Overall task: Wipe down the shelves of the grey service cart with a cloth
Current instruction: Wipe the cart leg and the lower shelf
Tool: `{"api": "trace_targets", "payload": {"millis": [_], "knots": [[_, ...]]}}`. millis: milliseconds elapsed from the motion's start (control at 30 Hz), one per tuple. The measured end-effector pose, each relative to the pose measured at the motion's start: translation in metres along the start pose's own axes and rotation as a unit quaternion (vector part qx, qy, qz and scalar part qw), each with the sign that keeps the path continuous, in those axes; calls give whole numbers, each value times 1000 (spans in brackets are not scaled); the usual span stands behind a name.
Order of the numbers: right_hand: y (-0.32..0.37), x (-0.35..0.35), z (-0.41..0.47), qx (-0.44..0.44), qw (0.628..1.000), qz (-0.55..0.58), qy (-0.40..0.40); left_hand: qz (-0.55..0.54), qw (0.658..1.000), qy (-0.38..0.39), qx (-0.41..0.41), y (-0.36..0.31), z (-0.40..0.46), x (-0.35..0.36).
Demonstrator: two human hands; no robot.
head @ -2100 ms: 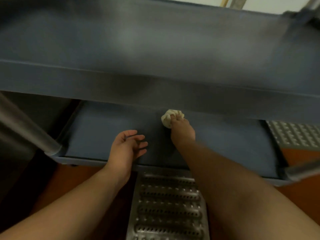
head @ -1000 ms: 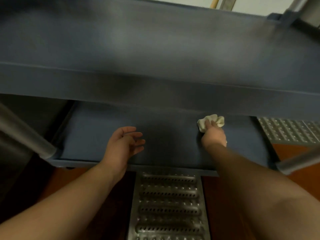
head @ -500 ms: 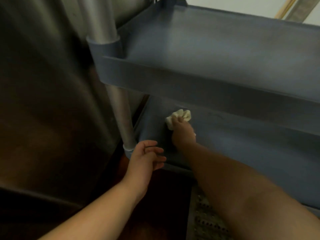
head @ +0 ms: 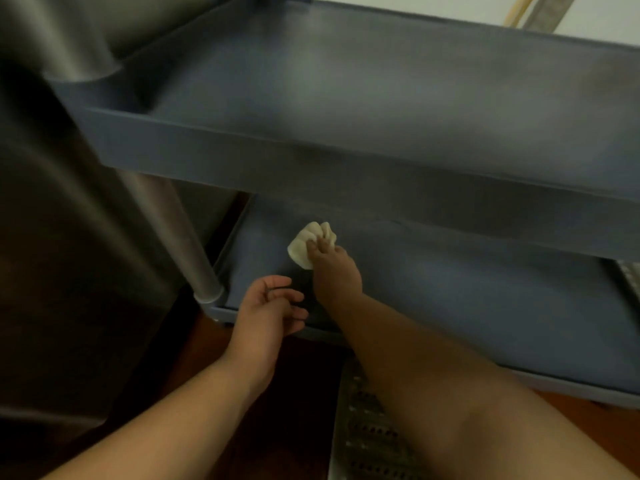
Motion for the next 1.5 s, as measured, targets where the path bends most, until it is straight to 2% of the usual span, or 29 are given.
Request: {"api": "trace_targets", "payload": {"millis": [100,200,267,400,500,667,833,1033,1233,1367,1500], "knots": [[-66,-24,-28,65,998,-20,12,9,1000,16,2,3,-6,33],[-140,-58,-64,169,984,-31,49,8,999,32,5,8,-13,77],[-191,-79,-94,221,974,-31,39,14,998,59,6,12,-19,113],[-293,-117,-164,254,964,-70,-16,24,993,115,6,26,-33,187],[-361,-143,-210,307,947,-90,-20,41,989,145,1,44,-43,234],[-413,-164,-251,356,928,-105,-30,50,983,176,-1,60,-62,285],[-416,-164,-253,372,925,-58,-56,59,982,181,0,61,-65,294],[-390,-161,-249,389,918,5,-81,65,985,161,-16,54,-59,250],[-315,-138,-229,428,899,56,-73,68,985,155,-30,47,-49,201],[-248,-115,-206,408,908,86,-49,64,988,142,-5,28,-42,157],[-177,-91,-178,365,928,69,-33,53,992,110,6,12,-32,109]]}}
Point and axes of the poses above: each hand's wrist, its own z-axis towards the middle knuckle, its own x-axis out of the palm, y = z × x, the point moved 2 cm from there along z, towards the middle knuckle, and after that the axes turned 7 degrees about z, right-handed, at the moved point
